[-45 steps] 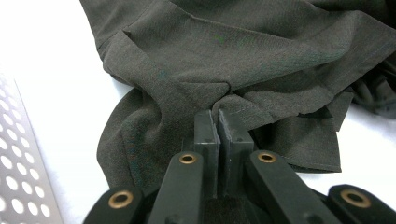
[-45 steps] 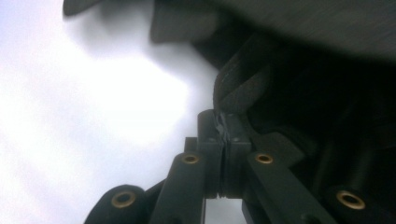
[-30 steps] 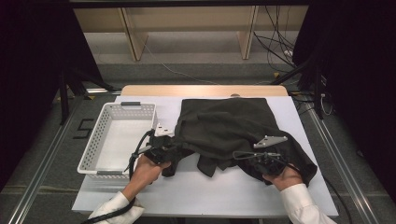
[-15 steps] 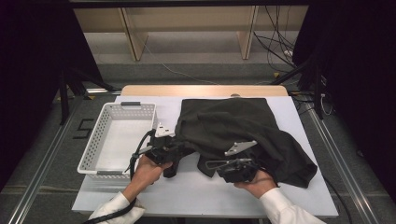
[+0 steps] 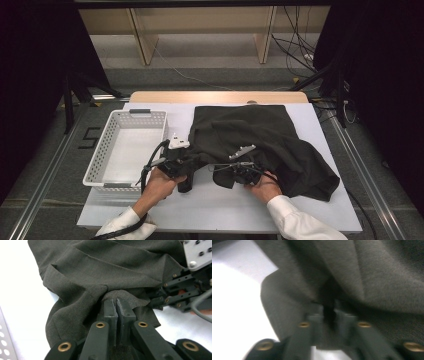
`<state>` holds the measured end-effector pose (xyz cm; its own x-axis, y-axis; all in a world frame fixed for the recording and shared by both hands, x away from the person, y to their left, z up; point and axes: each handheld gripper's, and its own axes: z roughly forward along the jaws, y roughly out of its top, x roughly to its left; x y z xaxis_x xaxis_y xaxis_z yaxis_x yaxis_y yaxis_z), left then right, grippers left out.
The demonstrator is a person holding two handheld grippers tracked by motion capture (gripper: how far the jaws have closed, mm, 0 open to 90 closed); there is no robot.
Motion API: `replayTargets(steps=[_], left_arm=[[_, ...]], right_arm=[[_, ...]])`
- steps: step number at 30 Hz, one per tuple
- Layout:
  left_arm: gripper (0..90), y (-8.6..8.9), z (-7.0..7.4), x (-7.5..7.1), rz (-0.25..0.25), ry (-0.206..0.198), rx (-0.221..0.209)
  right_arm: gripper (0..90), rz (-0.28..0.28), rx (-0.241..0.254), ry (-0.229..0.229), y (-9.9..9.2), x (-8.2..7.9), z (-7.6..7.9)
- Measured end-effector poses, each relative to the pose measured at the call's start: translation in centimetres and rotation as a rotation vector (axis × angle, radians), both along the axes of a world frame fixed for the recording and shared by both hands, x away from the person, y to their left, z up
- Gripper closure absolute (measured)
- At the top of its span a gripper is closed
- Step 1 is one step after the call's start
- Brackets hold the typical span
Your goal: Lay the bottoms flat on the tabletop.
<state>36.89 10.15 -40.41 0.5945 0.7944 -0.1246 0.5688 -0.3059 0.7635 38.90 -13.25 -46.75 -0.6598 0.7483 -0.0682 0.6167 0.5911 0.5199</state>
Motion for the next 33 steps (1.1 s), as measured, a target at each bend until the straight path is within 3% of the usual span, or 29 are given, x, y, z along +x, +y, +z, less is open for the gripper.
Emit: replayTargets(steps=[1, 3, 5, 11, 13, 15, 17, 19, 22, 24, 26, 28, 31, 33], left_arm=[[85.8, 0.0, 0.0, -0.1, -0.006, -0.003, 0.005], [85.8, 0.0, -0.1, -0.4, -0.018, -0.001, 0.005], [85.8, -0.1, -0.2, -1.0, -0.04, 0.005, 0.01], [85.7, -0.9, -1.7, -4.3, -0.137, 0.039, 0.056], [85.7, -1.3, -2.0, -5.3, -0.161, 0.053, 0.047], [84.7, -1.8, -2.3, -6.1, -0.194, 0.044, 0.086], [83.5, -2.1, -2.8, -6.4, -0.222, 0.063, 0.121], [83.7, -2.3, -3.9, -6.7, -0.235, 0.089, 0.139], [84.5, -2.8, -5.5, -7.6, -0.265, 0.106, 0.195], [82.9, -3.0, -5.6, -8.0, -0.285, 0.119, 0.197], [75.8, -3.1, -5.0, -8.3, -0.313, 0.124, 0.159], [68.0, -2.8, -3.7, -8.6, -0.328, 0.092, 0.128], [60.9, -2.1, -1.7, -8.3, -0.288, 0.031, 0.092], [57.0, -1.5, -0.9, -7.5, -0.244, 0.014, 0.071]], right_arm=[[84.7, 0.005, -0.003, -0.003, 0.0, -0.2, 0.1], [85.5, 0.043, 0.046, 0.056, -0.3, -0.8, 0.6], [85.8, 0.079, 0.057, 0.073, -0.3, -2.0, 0.8], [86.0, 0.182, 0.098, 0.115, -0.3, -5.9, 2.0], [85.9, 0.192, 0.121, 0.136, -0.2, -6.9, 2.1], [84.3, 0.189, 0.134, 0.142, -0.1, -7.1, 2.0], [75.4, 0.165, 0.151, 0.137, 0.0, -6.7, 2.0], [55.9, 0.167, 0.19, 0.134, -0.6, -6.3, 2.8], [47.6, 0.115, 0.274, 0.055, -3.0, -5.7, 5.3], [44.4, 0.052, 0.282, -0.009, -4.9, -5.0, 6.8], [42.5, -0.03, 0.236, -0.089, -6.8, -4.3, 7.7], [41.3, -0.123, 0.171, -0.153, -9.0, -3.2, 7.8], [39.7, -0.268, 0.132, -0.178, -12.7, -1.2, 7.0], [37.5, -0.325, 0.122, -0.164, -14.8, 0.0, 6.4]])
